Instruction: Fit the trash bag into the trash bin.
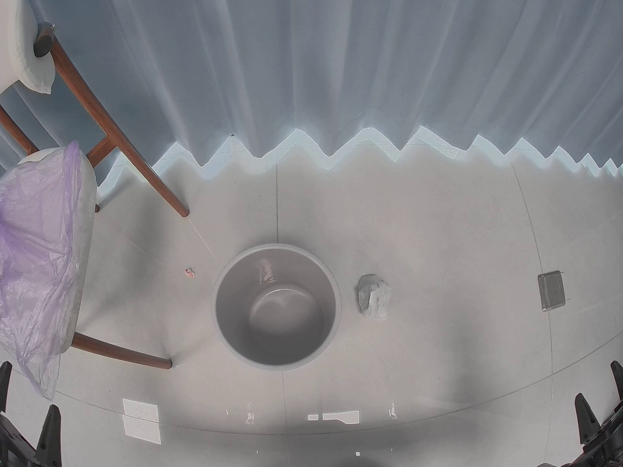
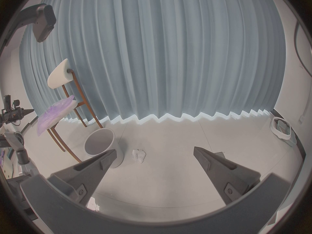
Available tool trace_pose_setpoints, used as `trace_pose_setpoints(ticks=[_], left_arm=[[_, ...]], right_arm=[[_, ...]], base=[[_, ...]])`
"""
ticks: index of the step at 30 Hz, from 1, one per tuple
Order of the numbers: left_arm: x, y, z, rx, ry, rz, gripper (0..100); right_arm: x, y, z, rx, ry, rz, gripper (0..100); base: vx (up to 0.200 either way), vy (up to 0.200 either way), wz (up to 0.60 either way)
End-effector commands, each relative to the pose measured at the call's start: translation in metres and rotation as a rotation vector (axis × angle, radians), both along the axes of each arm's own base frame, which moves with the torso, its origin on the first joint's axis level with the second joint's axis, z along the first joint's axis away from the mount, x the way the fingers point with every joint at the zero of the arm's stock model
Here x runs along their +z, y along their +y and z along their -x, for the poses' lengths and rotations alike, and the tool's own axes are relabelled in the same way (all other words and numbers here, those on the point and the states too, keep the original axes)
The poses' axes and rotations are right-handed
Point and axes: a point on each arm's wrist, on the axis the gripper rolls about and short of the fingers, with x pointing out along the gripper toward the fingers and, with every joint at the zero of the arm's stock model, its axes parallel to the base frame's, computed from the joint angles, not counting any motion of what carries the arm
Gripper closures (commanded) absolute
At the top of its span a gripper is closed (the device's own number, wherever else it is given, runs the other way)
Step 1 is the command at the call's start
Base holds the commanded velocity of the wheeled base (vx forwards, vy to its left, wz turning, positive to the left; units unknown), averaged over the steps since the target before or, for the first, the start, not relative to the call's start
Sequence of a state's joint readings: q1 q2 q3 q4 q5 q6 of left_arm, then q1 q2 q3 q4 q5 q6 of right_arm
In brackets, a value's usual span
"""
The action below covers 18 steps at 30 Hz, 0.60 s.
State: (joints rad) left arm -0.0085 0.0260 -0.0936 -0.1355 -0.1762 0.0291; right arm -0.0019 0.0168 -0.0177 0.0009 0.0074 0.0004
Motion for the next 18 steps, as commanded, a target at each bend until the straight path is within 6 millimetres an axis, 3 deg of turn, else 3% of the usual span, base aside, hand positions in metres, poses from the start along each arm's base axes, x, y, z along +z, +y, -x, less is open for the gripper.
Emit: trace_pose_setpoints(ticks=[1,12,18], left_arm=[[0.016,0.000,-0.001,-0.049,0.006,0.001,0],[0.032,0.000,-0.017,-0.105,0.107,0.020,0],[0.053,-0.001,-0.031,-0.150,0.162,0.017,0]], right_arm=[[-0.005,0.000,0.000,0.001,0.000,-0.001,0],[-0.005,0.000,0.000,0.001,0.000,-0.003,0],[-0.005,0.000,0.000,0.001,-0.002,-0.006,0]], base=[[0.000,0.000,0.00],[0.000,0.000,0.00],[0.000,0.000,0.00]])
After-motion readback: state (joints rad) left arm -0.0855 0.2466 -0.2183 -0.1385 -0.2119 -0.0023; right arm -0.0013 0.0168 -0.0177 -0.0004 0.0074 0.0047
